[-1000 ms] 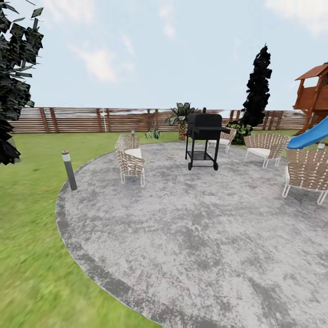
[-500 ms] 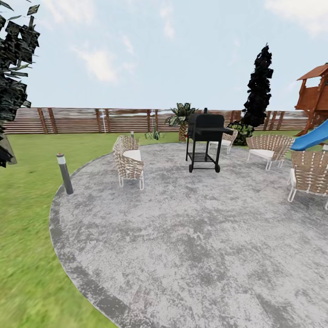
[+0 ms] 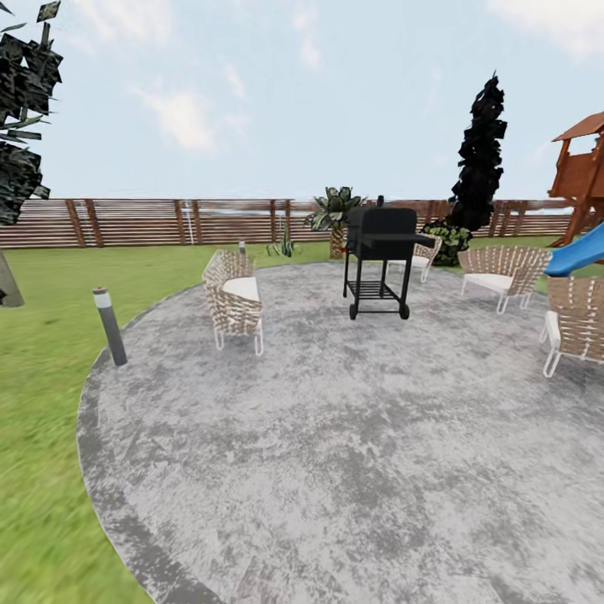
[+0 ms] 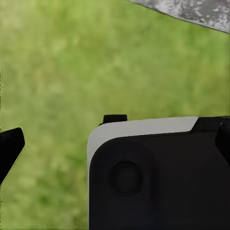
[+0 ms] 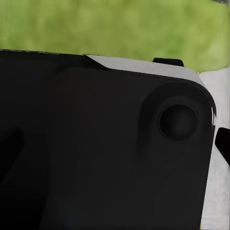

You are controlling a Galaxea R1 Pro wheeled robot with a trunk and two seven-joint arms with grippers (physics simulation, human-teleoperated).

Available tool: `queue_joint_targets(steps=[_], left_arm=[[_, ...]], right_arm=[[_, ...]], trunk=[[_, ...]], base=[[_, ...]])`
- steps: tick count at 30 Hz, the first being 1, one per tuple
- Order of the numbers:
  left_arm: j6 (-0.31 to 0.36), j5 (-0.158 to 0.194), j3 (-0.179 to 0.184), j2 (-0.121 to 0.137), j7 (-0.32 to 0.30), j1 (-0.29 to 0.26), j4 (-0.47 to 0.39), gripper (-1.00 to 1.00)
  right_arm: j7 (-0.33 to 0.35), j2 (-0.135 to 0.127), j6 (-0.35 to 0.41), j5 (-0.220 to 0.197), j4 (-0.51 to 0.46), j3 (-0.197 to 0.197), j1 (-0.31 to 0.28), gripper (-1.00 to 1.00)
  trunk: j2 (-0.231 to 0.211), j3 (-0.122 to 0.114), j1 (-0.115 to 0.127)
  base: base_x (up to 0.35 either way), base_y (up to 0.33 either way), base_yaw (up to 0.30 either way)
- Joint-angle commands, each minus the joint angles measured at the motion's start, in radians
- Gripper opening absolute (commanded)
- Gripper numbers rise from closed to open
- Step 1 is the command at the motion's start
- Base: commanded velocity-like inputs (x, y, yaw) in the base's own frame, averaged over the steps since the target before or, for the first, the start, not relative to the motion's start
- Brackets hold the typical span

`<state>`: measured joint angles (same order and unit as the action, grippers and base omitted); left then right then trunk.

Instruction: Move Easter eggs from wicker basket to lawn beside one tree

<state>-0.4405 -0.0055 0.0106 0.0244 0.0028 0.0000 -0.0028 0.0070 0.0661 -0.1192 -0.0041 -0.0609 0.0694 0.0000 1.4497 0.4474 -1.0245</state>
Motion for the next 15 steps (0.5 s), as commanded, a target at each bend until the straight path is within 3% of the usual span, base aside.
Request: queue_joint_targets(steps=[1, 15], left_arm=[[-0.003, -0.001, 0.001, 0.0, 0.0, 0.0, 0.0, 1.0], [-0.003, -0.001, 0.001, 0.0, 0.002, 0.0, 0.0, 1.0]], right_arm=[[0.0, 0.0, -0.002, -0.001, 0.0, 0.007, 0.0, 1.0], [-0.001, 0.0, -0.002, -0.001, 0.0, 0.006, 0.0, 1.0]], trunk=[[0.0, 0.001, -0.001], [0.0, -0.013, -0.001]], base=[[0.326, 0.0, 0.0], [0.326, 0.0, -0.075]])
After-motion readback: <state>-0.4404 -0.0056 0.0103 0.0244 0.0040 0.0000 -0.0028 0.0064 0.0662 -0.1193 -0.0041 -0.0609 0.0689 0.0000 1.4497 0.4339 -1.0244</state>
